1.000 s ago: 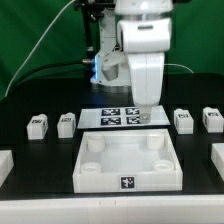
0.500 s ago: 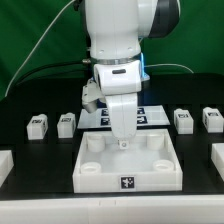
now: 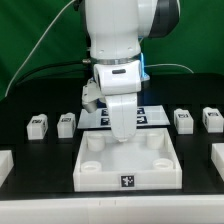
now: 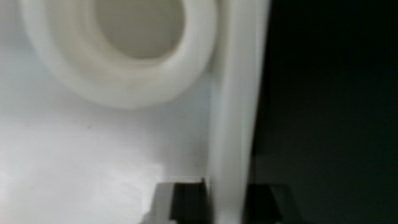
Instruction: Assemble one leg
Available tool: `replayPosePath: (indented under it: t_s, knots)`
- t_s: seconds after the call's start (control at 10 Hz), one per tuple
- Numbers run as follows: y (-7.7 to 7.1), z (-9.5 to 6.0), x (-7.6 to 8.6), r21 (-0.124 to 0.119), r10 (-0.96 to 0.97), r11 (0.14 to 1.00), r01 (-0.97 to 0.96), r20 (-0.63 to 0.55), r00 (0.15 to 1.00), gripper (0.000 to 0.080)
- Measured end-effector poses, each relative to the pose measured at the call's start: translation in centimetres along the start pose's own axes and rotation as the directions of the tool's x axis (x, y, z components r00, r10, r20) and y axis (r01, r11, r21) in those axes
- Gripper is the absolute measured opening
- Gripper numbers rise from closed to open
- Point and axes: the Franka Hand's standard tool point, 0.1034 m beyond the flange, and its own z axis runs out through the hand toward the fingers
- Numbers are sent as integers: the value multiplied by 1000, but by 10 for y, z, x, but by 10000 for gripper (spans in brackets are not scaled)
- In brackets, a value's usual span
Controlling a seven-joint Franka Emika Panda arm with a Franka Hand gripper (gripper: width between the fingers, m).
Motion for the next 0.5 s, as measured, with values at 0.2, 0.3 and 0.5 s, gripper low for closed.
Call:
replayPosePath:
  t_s: [0.2, 0.3, 0.5]
  knots:
    - [1, -1, 0, -5, 0, 1000, 0, 1, 1000, 59]
    - [1, -1, 0, -5, 0, 1000, 0, 1, 1000, 59]
    - [1, -1, 0, -5, 0, 1000, 0, 1, 1000, 59]
